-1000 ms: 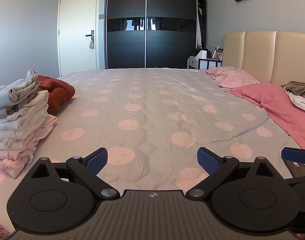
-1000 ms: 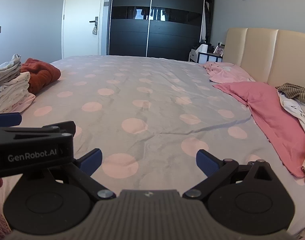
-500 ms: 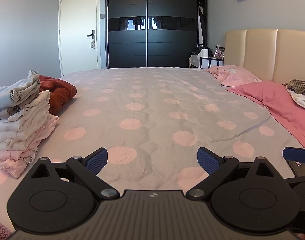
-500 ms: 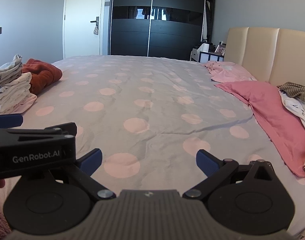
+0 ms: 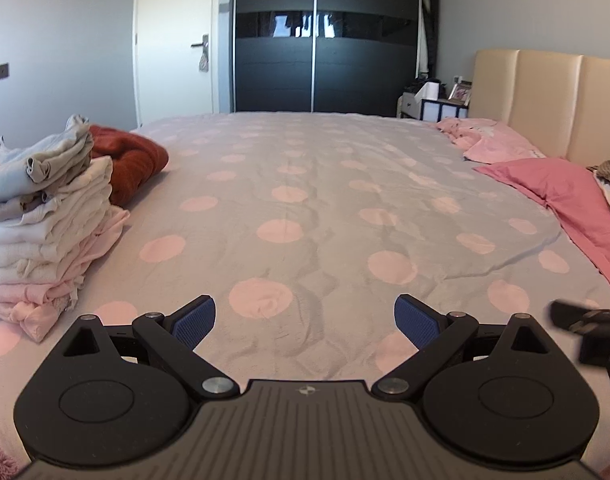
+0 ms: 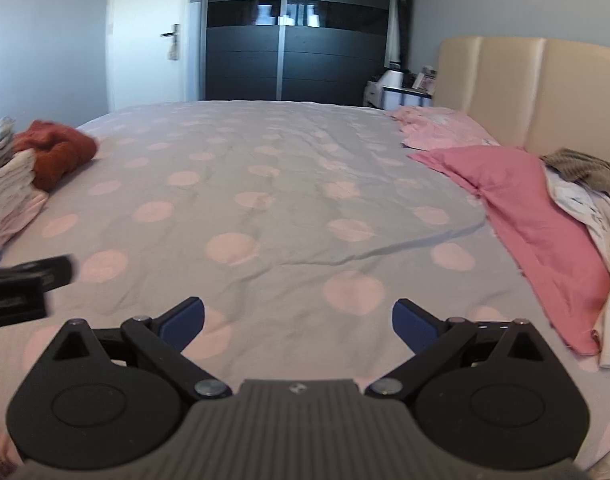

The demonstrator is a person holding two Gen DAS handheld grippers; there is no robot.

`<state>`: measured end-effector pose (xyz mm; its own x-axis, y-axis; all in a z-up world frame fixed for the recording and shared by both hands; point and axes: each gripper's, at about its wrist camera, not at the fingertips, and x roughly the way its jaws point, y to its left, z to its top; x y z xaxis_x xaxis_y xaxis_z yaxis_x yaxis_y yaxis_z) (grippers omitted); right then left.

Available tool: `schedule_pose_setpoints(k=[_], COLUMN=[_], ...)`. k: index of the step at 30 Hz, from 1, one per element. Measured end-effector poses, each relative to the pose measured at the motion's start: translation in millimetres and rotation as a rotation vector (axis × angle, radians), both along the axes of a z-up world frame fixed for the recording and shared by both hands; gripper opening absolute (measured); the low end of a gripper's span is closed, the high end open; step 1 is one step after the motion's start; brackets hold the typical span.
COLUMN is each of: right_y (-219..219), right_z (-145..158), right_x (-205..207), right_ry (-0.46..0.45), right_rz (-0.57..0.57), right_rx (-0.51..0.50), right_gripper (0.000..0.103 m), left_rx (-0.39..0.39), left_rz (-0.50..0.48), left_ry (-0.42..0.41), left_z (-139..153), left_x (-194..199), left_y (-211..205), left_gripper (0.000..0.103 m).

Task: Fold clothes
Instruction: 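Reach the right tool into the clothes pile and grasp the cream top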

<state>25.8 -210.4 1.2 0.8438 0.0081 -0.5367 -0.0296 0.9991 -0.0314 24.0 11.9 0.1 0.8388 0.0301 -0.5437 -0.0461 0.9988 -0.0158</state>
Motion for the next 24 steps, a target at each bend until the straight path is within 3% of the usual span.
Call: schedule_pose_setpoints(k=[3,7,12,16,20,24], right_y=[-51,-132,-249,-342,-420,-461], right_z=[10,19,31,45,61,77], right_x=[21,43,72,98,124,146], right_ry=[0.019,0.014,0.017,-0.005,-0.026,-0.049], right_rz=[-0.06,-0.185,-0.324,-0.409,-0.522,-0.529], right_rx=[0.003,-0.101,-0.205,-0.245,-0.287,-0.272], right_gripper=[0.101,0.101,0.1,0.1,0.085,0.085], left_rx=[0.018,0.048,0.032,0.048,0.08,0.115], left_rz=[0.008,0.003,0.024,0.052,0.065,0.061], left_ry=[0.002,0.02,0.081,0.112,0.147,0.166], left_z=[1,-5,-20,-30,-39,-45], left_x=[16,36,59,69,79,88], left_y=[1,0,4,6,6,-1], left_gripper=[0.098,0.098,0.098,0.098,0.098,0.098])
